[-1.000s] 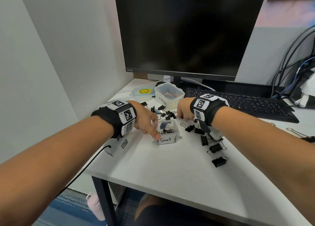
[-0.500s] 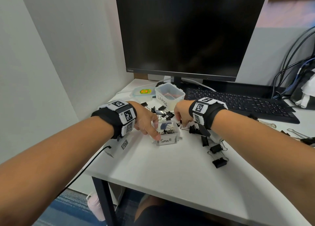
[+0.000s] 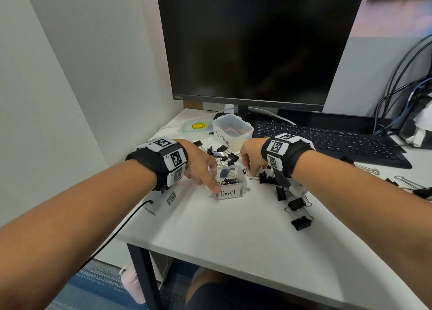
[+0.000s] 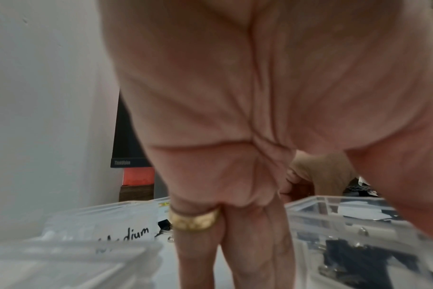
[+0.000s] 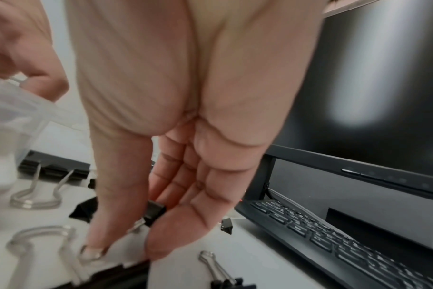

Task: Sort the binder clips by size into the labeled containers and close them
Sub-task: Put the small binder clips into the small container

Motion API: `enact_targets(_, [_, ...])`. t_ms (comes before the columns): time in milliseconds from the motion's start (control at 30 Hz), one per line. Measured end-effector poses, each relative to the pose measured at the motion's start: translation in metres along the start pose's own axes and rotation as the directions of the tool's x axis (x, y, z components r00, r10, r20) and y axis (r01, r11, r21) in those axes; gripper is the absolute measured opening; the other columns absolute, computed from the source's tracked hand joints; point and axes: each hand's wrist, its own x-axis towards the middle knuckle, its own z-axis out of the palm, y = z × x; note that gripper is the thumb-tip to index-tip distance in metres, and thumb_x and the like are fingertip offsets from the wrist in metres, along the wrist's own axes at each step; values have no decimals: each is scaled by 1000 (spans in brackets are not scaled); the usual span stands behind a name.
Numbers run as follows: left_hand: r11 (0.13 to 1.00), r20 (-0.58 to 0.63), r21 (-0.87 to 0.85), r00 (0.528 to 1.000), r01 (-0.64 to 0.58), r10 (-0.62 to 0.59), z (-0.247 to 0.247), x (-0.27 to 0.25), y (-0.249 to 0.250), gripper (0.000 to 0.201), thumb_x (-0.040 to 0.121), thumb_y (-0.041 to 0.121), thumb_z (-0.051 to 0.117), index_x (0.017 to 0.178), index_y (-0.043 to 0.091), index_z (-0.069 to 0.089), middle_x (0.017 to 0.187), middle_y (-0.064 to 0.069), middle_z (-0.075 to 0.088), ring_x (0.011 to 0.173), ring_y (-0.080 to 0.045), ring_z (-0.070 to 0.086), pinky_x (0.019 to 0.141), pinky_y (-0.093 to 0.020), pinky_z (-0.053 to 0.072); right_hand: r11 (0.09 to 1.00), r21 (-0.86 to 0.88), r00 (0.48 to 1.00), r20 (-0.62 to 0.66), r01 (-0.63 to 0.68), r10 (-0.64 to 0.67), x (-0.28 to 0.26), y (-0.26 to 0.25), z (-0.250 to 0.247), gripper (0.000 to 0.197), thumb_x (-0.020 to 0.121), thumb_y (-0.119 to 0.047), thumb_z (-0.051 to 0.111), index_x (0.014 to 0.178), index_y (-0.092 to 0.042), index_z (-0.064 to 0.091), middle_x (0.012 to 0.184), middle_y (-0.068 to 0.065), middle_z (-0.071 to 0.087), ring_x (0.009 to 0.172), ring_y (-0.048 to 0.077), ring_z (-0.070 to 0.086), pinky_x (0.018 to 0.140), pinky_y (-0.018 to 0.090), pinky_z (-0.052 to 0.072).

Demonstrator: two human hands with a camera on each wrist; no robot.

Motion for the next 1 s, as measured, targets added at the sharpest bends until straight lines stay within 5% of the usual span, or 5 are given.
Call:
enact_targets(233, [1000,-10,-17,1000,4,-4,0,0,0,48,72,50,76,107,29,51,103,-3,53,90,-18,44,79,-25,39,953,298,993,-116,63,-29,-8,6,-17,19,82,1,67,99,-6,70,98,14,72,70,17,65,80,30,59])
enact_targets(400, [1000,-29,18,999,14,-14,2,-3,2,55,69,58,74,110,31,51,116,-9,63,90,-17,49,94,-32,45,806,541,964,-233,240,-131,-34,-6,-34,15,86,5,62,84,-9,67,73,3,64,59,10,62,54,13,54])
enact_targets(600, [999,-107,38,994,30,-25,3,-10,6,60,74,61,68,121,30,46,103,0,69,93,-12,60,93,-28,46,860,437,964,-156,263,-216,-38,-21,-28,13,85,-5,67,89,-16,69,76,-4,66,69,6,63,60,14,51])
enact_targets(767, [998,-196,-52,980,32,-42,3,-10,4,64,78,53,70,127,20,46,89,5,66,77,-2,60,67,-18,46,879,412,968,-165,241,-188,-34,-23,-19,14,85,-4,67,98,-8,71,75,-3,65,60,2,60,56,10,51])
enact_targets(1000, [989,-152,-147,988,5,-28,1,-7,-5,68,78,39,76,132,18,41,116,-7,62,96,-13,65,70,-20,50,876,423,963,-227,231,-144,-26,-29,-19,12,86,-6,65,95,-10,71,83,2,68,66,11,63,49,10,46])
